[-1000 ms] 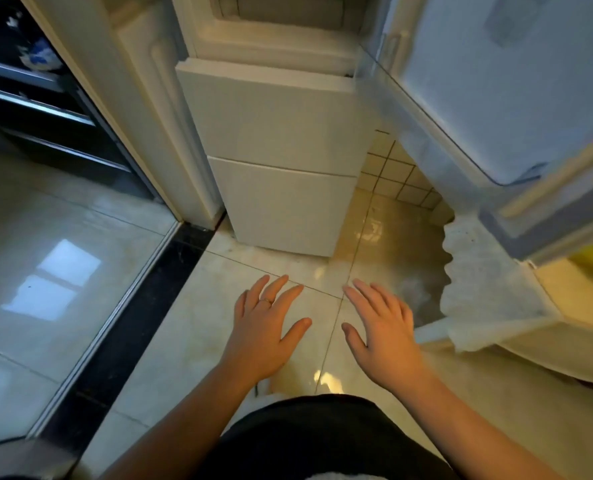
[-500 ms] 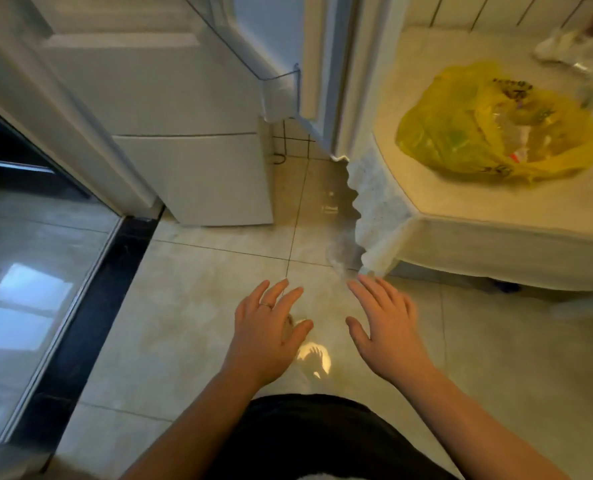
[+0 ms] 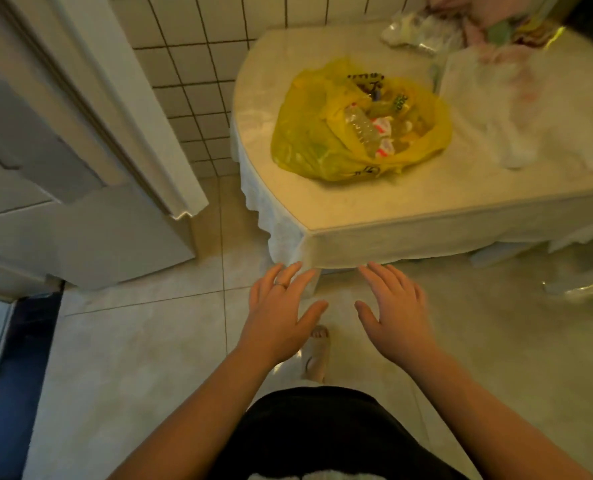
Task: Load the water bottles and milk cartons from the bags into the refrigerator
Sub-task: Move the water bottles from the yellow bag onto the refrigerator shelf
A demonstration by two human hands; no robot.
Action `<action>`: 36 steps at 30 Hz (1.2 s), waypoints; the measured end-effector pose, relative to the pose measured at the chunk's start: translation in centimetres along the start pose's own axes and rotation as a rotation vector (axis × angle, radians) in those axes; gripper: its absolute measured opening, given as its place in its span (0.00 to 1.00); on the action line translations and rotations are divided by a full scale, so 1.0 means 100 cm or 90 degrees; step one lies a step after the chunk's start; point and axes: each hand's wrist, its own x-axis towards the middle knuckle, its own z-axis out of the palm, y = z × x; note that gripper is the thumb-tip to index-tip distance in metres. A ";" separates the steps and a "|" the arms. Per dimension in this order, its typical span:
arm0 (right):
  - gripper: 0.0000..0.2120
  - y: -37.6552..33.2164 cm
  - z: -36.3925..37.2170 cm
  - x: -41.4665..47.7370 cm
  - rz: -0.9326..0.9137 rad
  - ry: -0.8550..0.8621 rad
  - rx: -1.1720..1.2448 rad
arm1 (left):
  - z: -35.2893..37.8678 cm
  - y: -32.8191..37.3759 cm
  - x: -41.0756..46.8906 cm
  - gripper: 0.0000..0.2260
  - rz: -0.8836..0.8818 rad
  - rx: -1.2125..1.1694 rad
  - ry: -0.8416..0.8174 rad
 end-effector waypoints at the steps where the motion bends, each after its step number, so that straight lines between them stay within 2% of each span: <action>1: 0.28 0.009 -0.006 0.010 0.011 0.006 0.002 | -0.001 0.008 0.018 0.27 0.011 0.004 -0.003; 5: 0.29 0.041 -0.031 0.059 0.047 0.034 0.017 | -0.008 0.033 0.088 0.32 0.057 0.022 0.004; 11: 0.29 0.079 -0.053 0.124 0.075 0.078 0.062 | -0.016 0.059 0.176 0.29 0.099 0.017 0.012; 14: 0.30 0.096 -0.059 0.145 0.099 0.096 0.088 | -0.017 0.071 0.206 0.27 0.121 0.020 0.053; 19: 0.29 0.134 -0.069 0.185 0.095 0.097 0.105 | -0.012 0.091 0.246 0.25 0.115 0.011 0.080; 29: 0.29 0.212 -0.104 0.281 -0.033 0.030 0.133 | 0.006 0.145 0.311 0.24 -0.010 -0.015 0.188; 36: 0.27 0.212 -0.117 0.344 -0.189 -0.034 0.160 | -0.017 0.143 0.340 0.21 -0.201 0.061 0.349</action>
